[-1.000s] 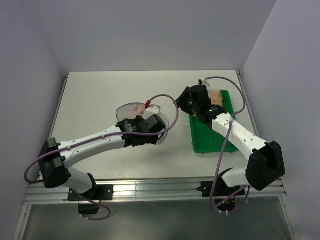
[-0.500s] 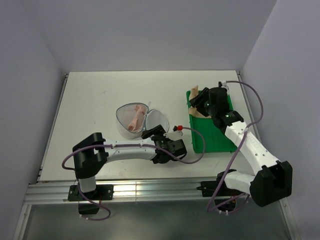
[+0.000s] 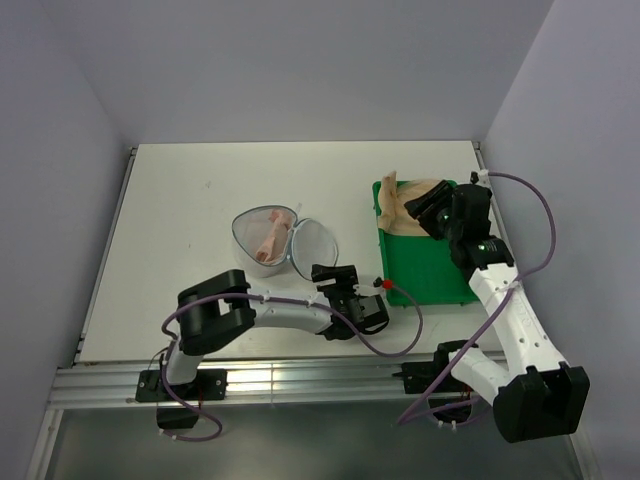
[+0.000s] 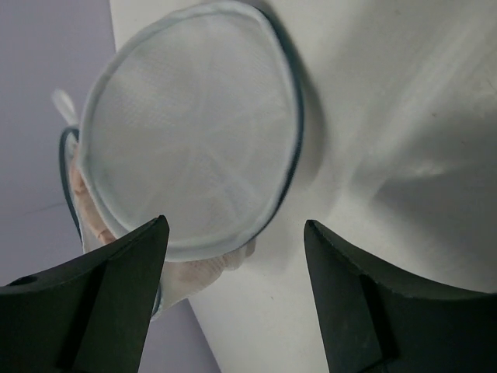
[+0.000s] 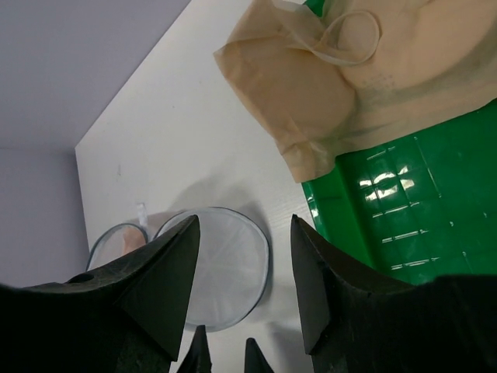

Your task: Place the bra in the laundry bag and zip it closed

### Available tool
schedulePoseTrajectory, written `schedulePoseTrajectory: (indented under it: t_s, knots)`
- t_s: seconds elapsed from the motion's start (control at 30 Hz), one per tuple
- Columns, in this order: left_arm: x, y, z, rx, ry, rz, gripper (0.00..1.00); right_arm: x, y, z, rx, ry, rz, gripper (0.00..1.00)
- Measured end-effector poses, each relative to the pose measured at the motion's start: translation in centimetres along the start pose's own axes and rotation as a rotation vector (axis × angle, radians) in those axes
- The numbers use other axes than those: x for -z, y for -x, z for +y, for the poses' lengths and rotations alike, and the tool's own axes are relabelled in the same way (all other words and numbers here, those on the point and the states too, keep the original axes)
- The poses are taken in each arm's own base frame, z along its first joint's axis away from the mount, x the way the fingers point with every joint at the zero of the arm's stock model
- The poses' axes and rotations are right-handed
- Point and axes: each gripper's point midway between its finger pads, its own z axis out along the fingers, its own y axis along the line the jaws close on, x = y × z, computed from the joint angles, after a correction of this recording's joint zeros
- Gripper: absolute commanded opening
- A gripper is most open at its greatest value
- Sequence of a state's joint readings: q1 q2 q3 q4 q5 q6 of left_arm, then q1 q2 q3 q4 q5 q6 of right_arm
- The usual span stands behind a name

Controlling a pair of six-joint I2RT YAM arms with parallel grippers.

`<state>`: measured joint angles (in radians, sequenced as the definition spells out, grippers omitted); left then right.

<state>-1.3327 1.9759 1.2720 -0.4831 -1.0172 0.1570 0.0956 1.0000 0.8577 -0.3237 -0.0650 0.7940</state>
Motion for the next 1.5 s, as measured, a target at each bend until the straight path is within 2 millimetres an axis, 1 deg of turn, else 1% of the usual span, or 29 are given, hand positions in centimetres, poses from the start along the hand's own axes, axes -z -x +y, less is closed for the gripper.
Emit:
schedulePoseTrajectory:
  t_s: [0.03,0.13,0.3,0.43,0.53,0.7,0.83,1.0,1.1,1.13,1.17,1.27,1.4,1.43,1.5]
  knots:
    - [-0.2,-0.2,-0.5,-0.024,-0.010,0.007,0.77,0.1,0.0,-0.1,-0.003,0.000,0.001,0.58]
    - [-0.4,-0.4,-1.2,-0.052,-0.023,0.014,0.78,0.0,-0.4,-0.7,-0.010,-0.003,0.014,0.58]
    - [-0.6,-0.2,-1.3,-0.063,-0.029,0.009,0.77,-0.1,-1.6,-1.6,-0.015,-0.011,0.049,0.58]
    - [-1.5,-0.4,-1.6,-0.062,-0.027,0.023,0.77,-0.1,-1.9,-1.9,-0.017,-0.012,0.060,0.58]
    - [-2.4,-1.2,-2.0,-0.068,-0.027,0.040,0.77,0.0,-1.8,-1.8,-0.016,-0.008,0.056,0.58]
    - [-3.3,-2.5,-1.8,-0.083,-0.002,0.074,0.76,0.0,-1.7,-1.8,-0.017,-0.002,0.050,0.58]
    - [-3.9,-2.9,-1.3,-0.081,0.042,0.085,0.76,-0.1,-2.3,-2.2,-0.020,-0.007,0.061,0.58]
    - [-4.6,-3.0,-0.9,-0.075,0.086,0.083,0.71,-0.1,-2.5,-2.3,-0.024,-0.006,0.064,0.57]
    - [-5.0,-2.6,-0.7,-0.073,0.103,0.072,0.62,-0.1,-2.6,-2.4,-0.026,-0.003,0.063,0.57]
    - [-5.1,-2.4,-0.6,-0.069,0.110,0.066,0.56,0.0,-2.6,-2.4,-0.027,-0.003,0.063,0.57]
    - [-5.2,-2.3,-0.4,-0.066,0.117,0.062,0.42,0.0,-2.6,-2.4,-0.027,-0.001,0.061,0.57]
    - [-5.3,-1.6,0.2,-0.058,0.144,0.047,0.20,0.0,-2.5,-2.4,-0.026,0.000,0.060,0.57]
    - [-5.2,-0.8,1.1,-0.051,0.177,0.028,0.09,0.0,-2.5,-2.4,-0.026,0.000,0.059,0.57]
    - [-5.1,-0.7,1.3,-0.049,0.182,0.026,0.05,0.0,-2.5,-2.4,-0.026,0.000,0.059,0.57]
    - [-4.9,-0.4,1.8,-0.045,0.187,0.026,0.01,0.0,-2.5,-2.4,-0.026,0.000,0.059,0.57]
